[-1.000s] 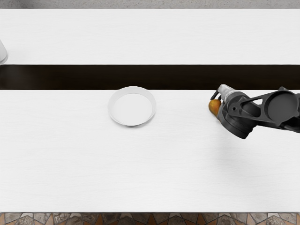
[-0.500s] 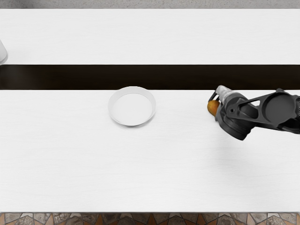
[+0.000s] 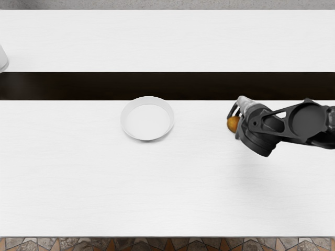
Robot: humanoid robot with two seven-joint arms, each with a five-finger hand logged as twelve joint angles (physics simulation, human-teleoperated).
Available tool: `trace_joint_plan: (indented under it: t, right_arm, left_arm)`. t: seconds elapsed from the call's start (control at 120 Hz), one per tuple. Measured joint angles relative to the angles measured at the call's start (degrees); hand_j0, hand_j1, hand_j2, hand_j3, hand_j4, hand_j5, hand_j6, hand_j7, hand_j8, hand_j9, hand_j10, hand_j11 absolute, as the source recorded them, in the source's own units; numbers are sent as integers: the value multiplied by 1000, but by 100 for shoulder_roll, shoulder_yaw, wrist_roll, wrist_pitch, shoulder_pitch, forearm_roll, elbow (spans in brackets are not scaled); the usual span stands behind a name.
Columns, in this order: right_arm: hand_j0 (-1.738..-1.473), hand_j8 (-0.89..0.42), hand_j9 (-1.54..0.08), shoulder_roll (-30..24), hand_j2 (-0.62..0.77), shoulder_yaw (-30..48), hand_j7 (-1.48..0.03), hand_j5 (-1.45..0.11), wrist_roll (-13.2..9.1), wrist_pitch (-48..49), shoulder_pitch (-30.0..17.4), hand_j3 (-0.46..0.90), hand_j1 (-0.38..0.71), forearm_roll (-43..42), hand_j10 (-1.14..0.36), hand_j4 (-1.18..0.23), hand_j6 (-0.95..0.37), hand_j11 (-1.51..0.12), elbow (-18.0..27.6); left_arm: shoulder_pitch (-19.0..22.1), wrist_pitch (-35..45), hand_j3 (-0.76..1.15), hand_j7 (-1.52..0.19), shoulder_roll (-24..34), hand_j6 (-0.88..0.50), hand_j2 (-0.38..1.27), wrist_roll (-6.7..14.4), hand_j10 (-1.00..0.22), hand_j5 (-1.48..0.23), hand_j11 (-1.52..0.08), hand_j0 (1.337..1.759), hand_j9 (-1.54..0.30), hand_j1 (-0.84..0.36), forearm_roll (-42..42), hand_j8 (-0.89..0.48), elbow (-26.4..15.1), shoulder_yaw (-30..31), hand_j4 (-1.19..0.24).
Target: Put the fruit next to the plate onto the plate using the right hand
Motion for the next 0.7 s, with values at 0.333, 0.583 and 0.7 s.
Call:
trace_joint_plan:
  t: [0.333, 0.583, 0.7]
  right_arm:
    - [-1654, -492, -1127, -25, 575, 6, -1101, -1119, 0, 13, 141, 1, 327, 36, -835, -730, -464, -1124, 103]
    - [-1653, -464, -1165, 36, 574, 132, -1124, -1169, -4, 20, 693, 1, 332, 447, -846, -704, -443, -1163, 319]
    - [-1653, -460, -1170, 111, 572, 489, -1129, -1178, -5, 21, 860, 1, 331, 608, -849, -701, -444, -1168, 342]
  left_arm:
    - [0, 0, 0, 0, 0, 0, 0, -1, 0, 0, 0, 1658, 0, 349, 1, 0, 0, -1, 0]
    - [0, 0, 0, 0, 0, 0, 0, -1, 0, 0, 0, 1658, 0, 349, 1, 0, 0, -1, 0]
    - [0, 0, 0, 0, 0, 0, 0, -2, 0, 0, 0, 1658, 0, 349, 1, 0, 0, -1, 0]
